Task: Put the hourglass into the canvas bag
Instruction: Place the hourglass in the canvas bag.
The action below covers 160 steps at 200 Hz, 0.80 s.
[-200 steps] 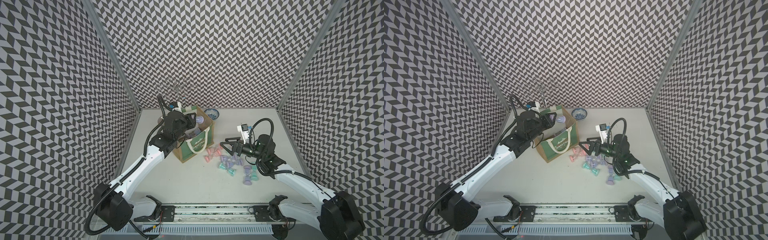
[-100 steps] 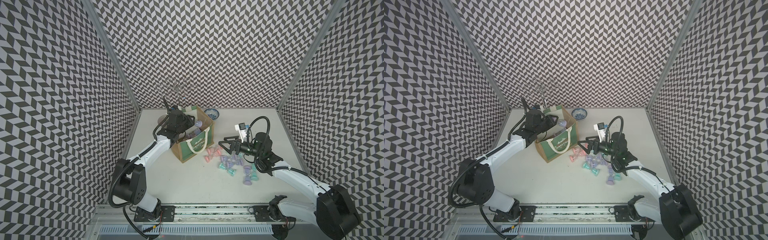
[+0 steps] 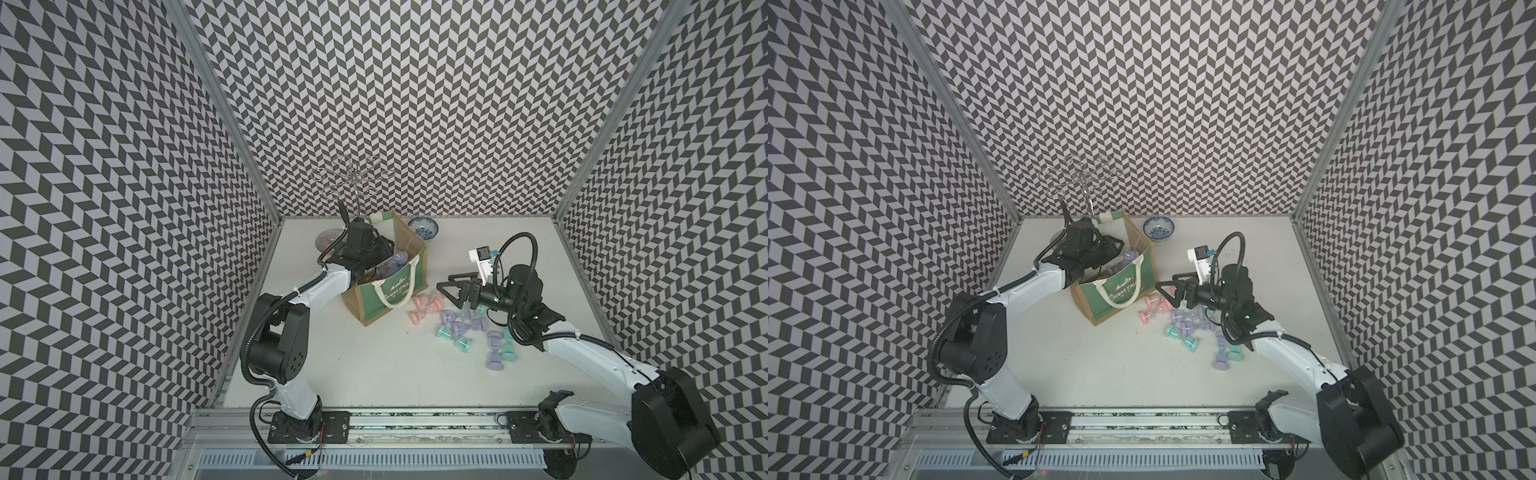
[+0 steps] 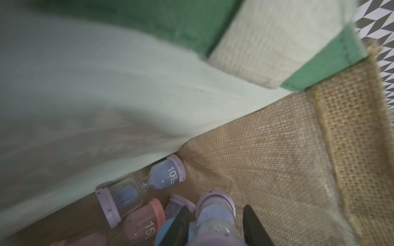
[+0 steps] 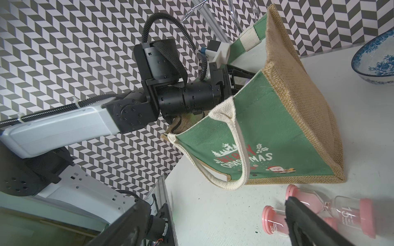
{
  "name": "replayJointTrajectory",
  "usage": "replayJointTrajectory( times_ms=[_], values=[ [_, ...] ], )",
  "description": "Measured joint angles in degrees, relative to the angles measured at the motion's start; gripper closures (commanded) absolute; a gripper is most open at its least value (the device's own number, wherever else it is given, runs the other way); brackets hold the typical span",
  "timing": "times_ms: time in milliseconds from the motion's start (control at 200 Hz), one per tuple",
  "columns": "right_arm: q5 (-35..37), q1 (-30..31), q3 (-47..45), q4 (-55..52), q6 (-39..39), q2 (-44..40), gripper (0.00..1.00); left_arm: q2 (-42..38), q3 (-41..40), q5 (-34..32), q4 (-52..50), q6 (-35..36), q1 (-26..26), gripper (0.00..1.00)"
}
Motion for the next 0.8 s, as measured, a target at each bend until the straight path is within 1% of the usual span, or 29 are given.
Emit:
replayJointTrajectory(
  times_ms=[105, 185, 305, 375, 466, 626, 801],
  values=[
    [0.1, 0.0, 0.0, -0.1, -0.2, 0.0, 0.01, 0.8, 0.2, 0.0, -0.2, 0.5, 0.2, 0.51],
    [0.5, 0.0, 0.0, -0.5, -0.4, 0.0, 0.01, 1.4, 0.5, 0.0, -0.2, 0.8, 0.3, 0.42],
    [1.6, 0.0, 0.1, -1.5, -0.9, 0.0, 0.01, 1.6, 0.5, 0.1, -0.2, 1.0, 0.4, 0.39],
    [1.9, 0.0, 0.2, -1.7, -1.3, 0.0, 0.01, 1.6, 0.5, 0.0, -0.2, 1.0, 0.4, 0.31],
    [2.1, 0.0, 0.5, -2.2, -1.4, -0.1, 0.01, 1.6, 0.6, -0.3, -0.3, 1.2, 0.4, 0.30],
    [2.7, 0.0, 0.8, -2.8, -1.5, -0.2, 0.01, 0.3, 0.7, -1.6, -1.3, 1.9, 0.4, 0.23],
    [4.1, 0.0, 0.8, -4.2, -1.6, -1.3, 0.01, -3.9, 0.7, -3.2, -1.9, 3.0, 0.3, 0.23]
  ],
)
